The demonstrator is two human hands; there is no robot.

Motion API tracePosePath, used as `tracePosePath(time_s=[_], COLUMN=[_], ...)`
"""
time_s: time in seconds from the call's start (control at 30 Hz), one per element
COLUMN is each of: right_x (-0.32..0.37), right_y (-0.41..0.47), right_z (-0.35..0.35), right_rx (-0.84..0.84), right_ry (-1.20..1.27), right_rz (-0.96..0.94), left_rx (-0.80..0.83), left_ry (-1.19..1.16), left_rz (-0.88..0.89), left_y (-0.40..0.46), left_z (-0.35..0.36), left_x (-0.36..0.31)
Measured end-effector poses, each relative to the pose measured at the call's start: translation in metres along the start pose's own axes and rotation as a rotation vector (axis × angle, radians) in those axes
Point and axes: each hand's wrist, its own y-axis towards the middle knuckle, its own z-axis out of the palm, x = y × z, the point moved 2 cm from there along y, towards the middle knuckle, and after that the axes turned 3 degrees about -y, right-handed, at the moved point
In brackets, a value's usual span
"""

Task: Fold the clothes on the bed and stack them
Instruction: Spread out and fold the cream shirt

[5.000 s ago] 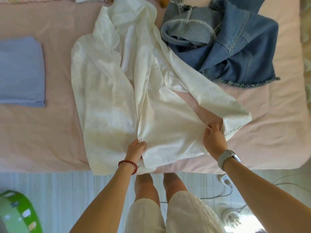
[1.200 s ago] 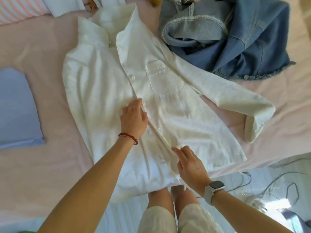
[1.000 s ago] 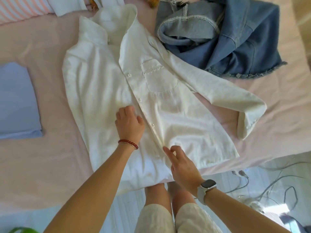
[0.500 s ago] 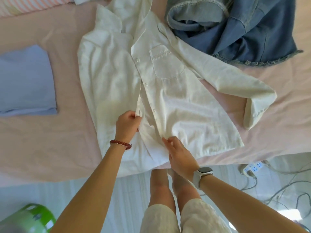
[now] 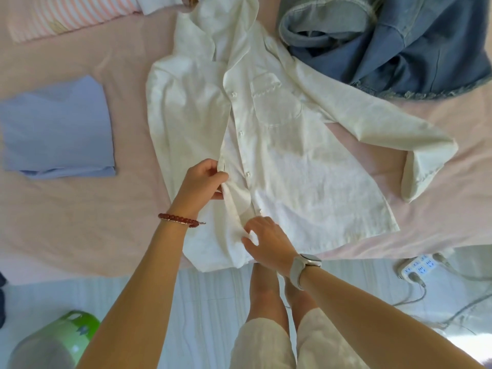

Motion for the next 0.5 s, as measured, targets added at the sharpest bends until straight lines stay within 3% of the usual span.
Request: tracePosePath(time_s=[0.17, 0.27, 0.3, 0.37, 0.43, 0.5], right_x=[0.009, 0.0, -0.008, -0.029, -0.055, -0.072], right_y=[-0.026, -0.041, -0.043, -0.046, -0.047, -0.047], right_z=[-0.004, -0.007, -0.009, -0.011, -0.012, -0.013], right_rx=[0.084, 0.056, -0.008, -0.089, -0.009, 0.1], right_ry=[0.241, 0.388, 0.391, 0.286, 0.113, -0.071], right_rz=[-0.035, 0.054, 0.107, 0.277, 0.452, 0.549], left_rx=[-0.157, -0.267, -0.194, 0.104, 0.359, 0.299], left_ry=[0.138, 0.273, 0.275, 0.325, 0.515, 0.631], left_rz=[0.131, 0.228, 0.233, 0.164, 0.08, 0.094], left_y=[0.004, 0.012, 0.014, 0.018, 0.022, 0.034], left_z=[-0.002, 0.006, 0.013, 0.034, 0.051, 0.052], left_x=[-0.002, -0.002, 0.0, 0.006, 0.019, 0.027])
